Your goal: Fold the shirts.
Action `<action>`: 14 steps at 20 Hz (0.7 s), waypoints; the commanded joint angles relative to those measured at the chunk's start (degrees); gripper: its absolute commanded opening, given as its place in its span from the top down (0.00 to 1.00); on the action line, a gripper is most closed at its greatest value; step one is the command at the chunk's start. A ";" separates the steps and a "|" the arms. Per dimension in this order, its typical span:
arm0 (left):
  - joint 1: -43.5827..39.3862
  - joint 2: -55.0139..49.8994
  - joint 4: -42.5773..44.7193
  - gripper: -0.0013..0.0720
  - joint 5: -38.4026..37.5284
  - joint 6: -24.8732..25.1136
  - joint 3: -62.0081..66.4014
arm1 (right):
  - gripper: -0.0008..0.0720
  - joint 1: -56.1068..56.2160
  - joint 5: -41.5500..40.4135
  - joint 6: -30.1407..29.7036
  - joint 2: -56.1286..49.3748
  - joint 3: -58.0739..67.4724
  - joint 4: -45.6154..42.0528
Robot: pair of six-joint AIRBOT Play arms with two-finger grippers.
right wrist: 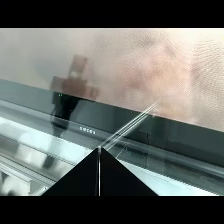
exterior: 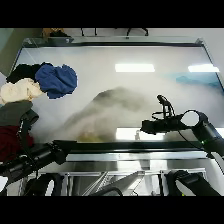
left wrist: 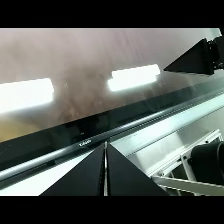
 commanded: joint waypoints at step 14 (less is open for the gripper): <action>0.00 0.02 0.00 0.96 5.07 -0.04 -0.13 | 0.96 0.04 -0.20 0.00 -0.02 -0.13 0.00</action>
